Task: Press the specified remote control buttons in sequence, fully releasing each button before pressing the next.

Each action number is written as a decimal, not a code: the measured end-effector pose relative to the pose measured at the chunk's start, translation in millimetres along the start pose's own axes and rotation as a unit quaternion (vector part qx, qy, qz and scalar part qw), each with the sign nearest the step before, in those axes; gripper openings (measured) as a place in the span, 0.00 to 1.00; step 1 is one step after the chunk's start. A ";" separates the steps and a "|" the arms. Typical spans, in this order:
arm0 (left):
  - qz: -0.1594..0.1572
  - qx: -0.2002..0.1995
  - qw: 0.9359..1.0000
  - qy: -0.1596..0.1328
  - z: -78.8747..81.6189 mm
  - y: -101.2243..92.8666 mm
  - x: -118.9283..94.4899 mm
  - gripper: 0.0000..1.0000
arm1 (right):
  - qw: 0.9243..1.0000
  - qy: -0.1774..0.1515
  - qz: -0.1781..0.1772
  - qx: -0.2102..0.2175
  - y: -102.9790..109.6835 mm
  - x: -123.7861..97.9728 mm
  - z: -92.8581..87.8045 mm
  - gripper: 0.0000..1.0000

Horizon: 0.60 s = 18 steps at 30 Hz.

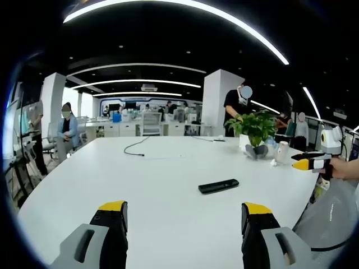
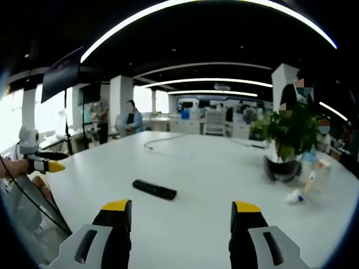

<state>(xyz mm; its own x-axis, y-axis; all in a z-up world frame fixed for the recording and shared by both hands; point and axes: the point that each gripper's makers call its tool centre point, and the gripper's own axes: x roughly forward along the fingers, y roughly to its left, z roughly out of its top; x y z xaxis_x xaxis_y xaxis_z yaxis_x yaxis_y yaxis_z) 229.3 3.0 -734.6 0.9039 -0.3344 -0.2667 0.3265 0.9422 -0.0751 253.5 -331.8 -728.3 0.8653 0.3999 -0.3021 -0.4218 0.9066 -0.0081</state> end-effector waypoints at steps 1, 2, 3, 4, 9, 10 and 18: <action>0.000 0.000 1.000 0.000 0.0 0.1 0.0 0.86 | 1.000 0.000 0.000 0.000 -0.4 0.0 -0.4 0.70; 0.000 -0.001 1.000 0.000 -0.1 0.1 -0.1 0.86 | 1.000 0.001 -0.001 0.000 -0.7 0.0 -0.8 0.70; 0.000 -0.001 1.000 0.000 -0.1 0.1 -0.1 0.86 | 1.000 0.002 -0.001 0.000 -0.6 -0.2 -0.7 0.70; 0.001 0.000 1.000 0.000 -0.2 0.3 -0.1 0.86 | 1.000 0.002 -0.002 0.000 -0.7 -0.2 -0.9 0.70; 0.001 0.000 1.000 0.000 -0.3 0.7 -0.1 0.86 | 1.000 0.002 -0.002 0.000 -1.0 -0.2 -0.8 0.69; 0.002 -0.001 1.000 0.000 -0.2 0.7 -0.2 0.86 | 1.000 0.002 -0.002 0.000 -0.8 -0.2 -0.9 0.69; 0.002 0.000 1.000 0.003 -1.3 1.2 -0.1 0.85 | 1.000 0.002 -0.003 0.001 -1.3 -0.5 -0.8 0.69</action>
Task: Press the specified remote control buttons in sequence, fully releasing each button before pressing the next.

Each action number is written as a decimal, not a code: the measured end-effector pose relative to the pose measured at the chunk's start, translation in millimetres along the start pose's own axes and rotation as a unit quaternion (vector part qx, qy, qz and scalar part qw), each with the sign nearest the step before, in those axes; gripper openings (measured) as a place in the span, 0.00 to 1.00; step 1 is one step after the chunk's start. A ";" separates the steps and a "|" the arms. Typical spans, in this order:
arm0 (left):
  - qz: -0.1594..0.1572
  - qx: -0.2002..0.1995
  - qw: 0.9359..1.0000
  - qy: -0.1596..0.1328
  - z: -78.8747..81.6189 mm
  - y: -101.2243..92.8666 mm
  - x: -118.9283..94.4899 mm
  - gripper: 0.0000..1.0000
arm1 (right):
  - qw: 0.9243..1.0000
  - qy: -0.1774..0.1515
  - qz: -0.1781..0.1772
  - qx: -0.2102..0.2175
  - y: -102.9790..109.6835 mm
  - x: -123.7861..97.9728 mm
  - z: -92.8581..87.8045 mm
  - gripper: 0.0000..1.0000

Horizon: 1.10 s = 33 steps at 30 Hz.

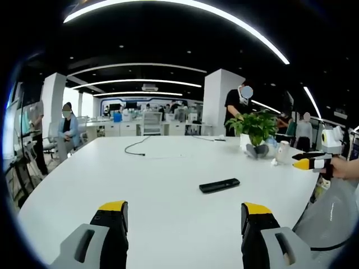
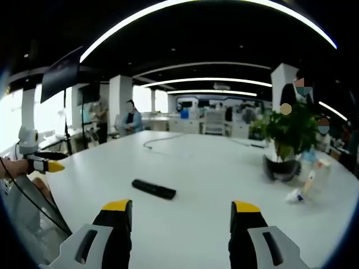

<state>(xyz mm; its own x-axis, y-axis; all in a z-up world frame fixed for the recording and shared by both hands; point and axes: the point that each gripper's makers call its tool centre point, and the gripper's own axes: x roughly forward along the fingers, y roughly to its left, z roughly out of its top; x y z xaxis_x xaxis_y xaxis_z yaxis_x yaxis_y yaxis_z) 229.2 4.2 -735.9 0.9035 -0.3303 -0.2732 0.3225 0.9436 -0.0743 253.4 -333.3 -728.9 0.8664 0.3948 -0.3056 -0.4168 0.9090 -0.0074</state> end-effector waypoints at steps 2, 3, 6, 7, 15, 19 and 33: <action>-0.002 0.003 1.000 0.004 -1.4 -0.6 0.4 0.85 | 1.000 0.001 -0.001 0.000 -0.5 -0.1 -0.6 0.69; -0.003 0.003 1.000 0.003 -1.0 -0.9 0.4 0.85 | 1.000 0.001 -0.001 0.000 -0.4 -0.2 -0.4 0.69; -0.002 0.002 1.000 0.001 0.0 -0.8 0.2 0.85 | 1.000 0.001 -0.001 0.000 -0.5 0.0 -0.2 0.69; -0.002 0.002 1.000 0.001 0.0 -0.4 0.2 0.85 | 1.000 0.000 -0.001 0.000 -0.6 0.0 -0.2 0.69; -0.001 0.000 1.000 -0.001 0.7 0.2 0.2 0.85 | 1.000 0.000 -0.002 0.000 -1.1 0.1 -0.3 0.69; -0.001 0.000 1.000 -0.001 0.7 0.2 0.1 0.85 | 1.000 -0.001 -0.001 0.001 -0.5 -0.3 0.5 0.69; -0.004 0.001 1.000 0.004 -1.2 -1.6 0.9 0.85 | 1.000 -0.002 0.000 0.001 -0.2 -0.4 0.6 0.70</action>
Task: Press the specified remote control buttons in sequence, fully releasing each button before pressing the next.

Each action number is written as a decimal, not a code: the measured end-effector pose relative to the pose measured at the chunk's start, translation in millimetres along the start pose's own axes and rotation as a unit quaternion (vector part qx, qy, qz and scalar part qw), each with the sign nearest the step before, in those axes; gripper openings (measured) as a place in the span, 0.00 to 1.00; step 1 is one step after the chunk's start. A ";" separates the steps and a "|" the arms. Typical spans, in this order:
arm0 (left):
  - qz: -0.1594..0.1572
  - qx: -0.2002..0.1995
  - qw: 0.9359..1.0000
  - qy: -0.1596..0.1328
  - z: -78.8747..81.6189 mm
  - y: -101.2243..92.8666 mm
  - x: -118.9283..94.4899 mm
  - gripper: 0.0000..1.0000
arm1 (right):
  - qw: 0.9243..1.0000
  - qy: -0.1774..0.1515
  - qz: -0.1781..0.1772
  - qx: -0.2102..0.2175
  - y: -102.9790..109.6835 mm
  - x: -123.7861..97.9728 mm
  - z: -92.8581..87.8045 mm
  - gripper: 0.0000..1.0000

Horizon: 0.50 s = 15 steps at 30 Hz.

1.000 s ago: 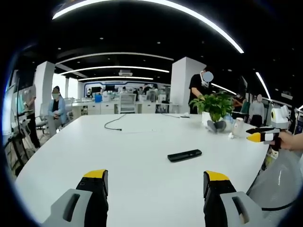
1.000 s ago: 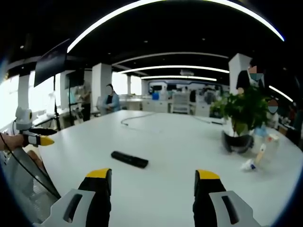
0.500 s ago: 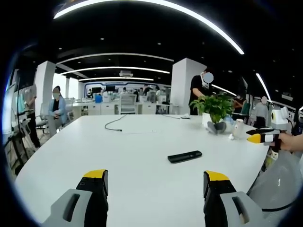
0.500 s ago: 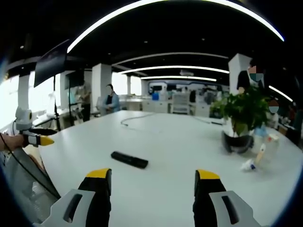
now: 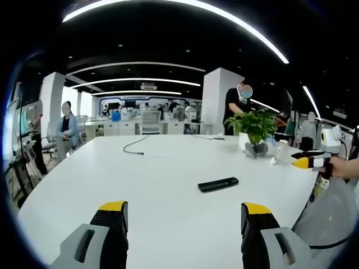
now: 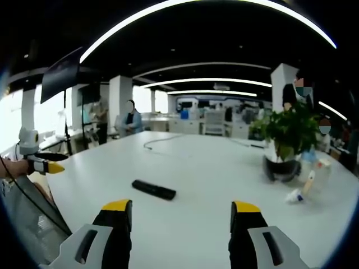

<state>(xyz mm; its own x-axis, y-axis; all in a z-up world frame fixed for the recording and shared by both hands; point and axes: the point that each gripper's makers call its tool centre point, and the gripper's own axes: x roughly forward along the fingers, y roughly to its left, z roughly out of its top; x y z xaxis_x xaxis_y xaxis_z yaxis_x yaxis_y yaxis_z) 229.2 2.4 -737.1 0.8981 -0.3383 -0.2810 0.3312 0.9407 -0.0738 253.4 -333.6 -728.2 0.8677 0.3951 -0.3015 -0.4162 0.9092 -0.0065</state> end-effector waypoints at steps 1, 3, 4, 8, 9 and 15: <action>-0.001 0.001 1.000 0.001 -0.3 -0.6 0.2 0.85 | 1.000 -0.001 0.000 0.000 -0.2 -0.1 0.1 0.69; -0.001 0.004 1.000 0.003 -0.8 -1.3 0.4 0.85 | 1.000 0.000 0.000 0.001 -0.2 -0.1 -0.1 0.70; -0.001 0.004 1.000 0.004 -1.0 -1.5 0.5 0.85 | 1.000 0.000 0.001 0.002 -0.1 0.0 -0.1 0.70; -0.007 0.007 1.000 0.007 -1.6 -4.5 1.3 0.85 | 1.000 0.000 0.004 -0.001 1.2 0.8 0.2 0.70; -0.014 0.007 1.000 0.012 -2.9 -7.6 2.4 0.86 | 1.000 0.000 0.005 -0.003 1.5 0.9 0.3 0.70; -0.052 0.078 0.995 0.045 -9.2 -26.2 9.4 0.86 | 1.000 -0.011 0.000 0.006 -2.6 -0.8 3.5 0.69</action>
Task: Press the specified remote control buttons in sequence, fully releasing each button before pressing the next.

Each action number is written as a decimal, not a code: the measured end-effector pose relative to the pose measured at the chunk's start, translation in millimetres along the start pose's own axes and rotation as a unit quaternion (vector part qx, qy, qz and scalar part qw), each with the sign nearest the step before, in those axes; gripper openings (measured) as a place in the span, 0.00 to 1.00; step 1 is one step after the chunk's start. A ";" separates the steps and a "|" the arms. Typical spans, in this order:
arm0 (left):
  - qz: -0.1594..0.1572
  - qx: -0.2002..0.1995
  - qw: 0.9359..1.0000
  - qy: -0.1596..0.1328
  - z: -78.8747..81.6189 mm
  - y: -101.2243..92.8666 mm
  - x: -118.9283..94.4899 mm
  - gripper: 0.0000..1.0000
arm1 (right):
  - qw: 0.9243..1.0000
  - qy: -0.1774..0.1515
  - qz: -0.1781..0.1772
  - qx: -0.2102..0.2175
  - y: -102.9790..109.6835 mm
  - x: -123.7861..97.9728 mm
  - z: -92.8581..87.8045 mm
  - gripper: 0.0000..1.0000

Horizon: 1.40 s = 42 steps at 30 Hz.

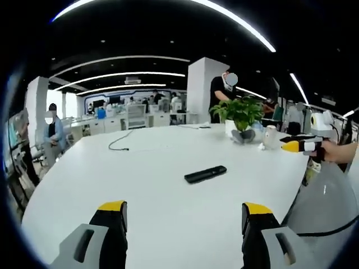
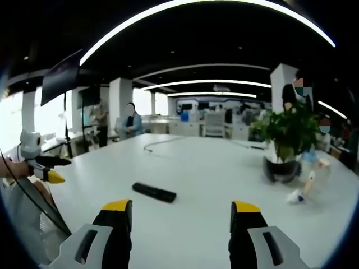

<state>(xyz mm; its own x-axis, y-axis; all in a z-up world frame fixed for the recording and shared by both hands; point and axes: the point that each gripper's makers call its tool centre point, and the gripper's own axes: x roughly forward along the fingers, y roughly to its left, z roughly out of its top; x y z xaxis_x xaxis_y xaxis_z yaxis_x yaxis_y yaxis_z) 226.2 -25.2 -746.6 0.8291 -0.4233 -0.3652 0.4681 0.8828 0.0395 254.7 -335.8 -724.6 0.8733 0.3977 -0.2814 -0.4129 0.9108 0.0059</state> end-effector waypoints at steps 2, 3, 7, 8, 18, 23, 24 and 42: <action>-0.011 0.010 1.000 0.008 -1.8 -7.4 1.5 0.86 | 1.000 -0.003 -0.003 0.004 -1.2 -0.8 0.8 0.69; -0.018 0.015 1.000 0.020 -5.4 -10.8 3.2 0.86 | 1.000 -0.005 -0.004 0.007 -2.3 -1.1 1.4 0.69; -0.032 0.038 0.998 0.038 -10.0 -18.5 7.1 0.87 | 1.000 -0.008 -0.004 0.012 -2.9 -1.1 1.4 0.69; -0.034 0.039 0.998 0.039 -10.5 -18.9 7.2 0.87 | 1.000 -0.007 -0.004 0.011 -2.9 -1.1 1.3 0.69; -0.055 0.050 0.995 0.069 -16.8 -21.0 10.0 0.89 | 1.000 -0.007 0.003 0.013 -0.7 0.2 0.9 0.69; -0.066 0.064 0.993 0.076 -9.3 -21.3 18.2 0.88 | 1.000 -0.006 0.008 0.009 1.5 0.9 1.2 0.69; -0.069 0.064 0.993 0.076 -9.0 -21.9 19.3 0.88 | 1.000 -0.007 0.007 0.010 1.3 0.8 1.5 0.69; -0.121 0.113 0.982 0.095 -5.1 -42.9 51.5 0.85 | 1.000 -0.017 -0.006 0.012 -3.0 -2.2 5.0 0.68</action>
<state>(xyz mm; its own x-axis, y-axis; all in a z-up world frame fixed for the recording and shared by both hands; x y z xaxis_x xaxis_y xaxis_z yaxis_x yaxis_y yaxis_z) 247.3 -83.8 -771.8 0.6229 -0.5504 -0.5560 0.7185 0.6836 0.1282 255.3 -338.8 -719.2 0.8862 0.3907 -0.2488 -0.3974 0.9173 0.0252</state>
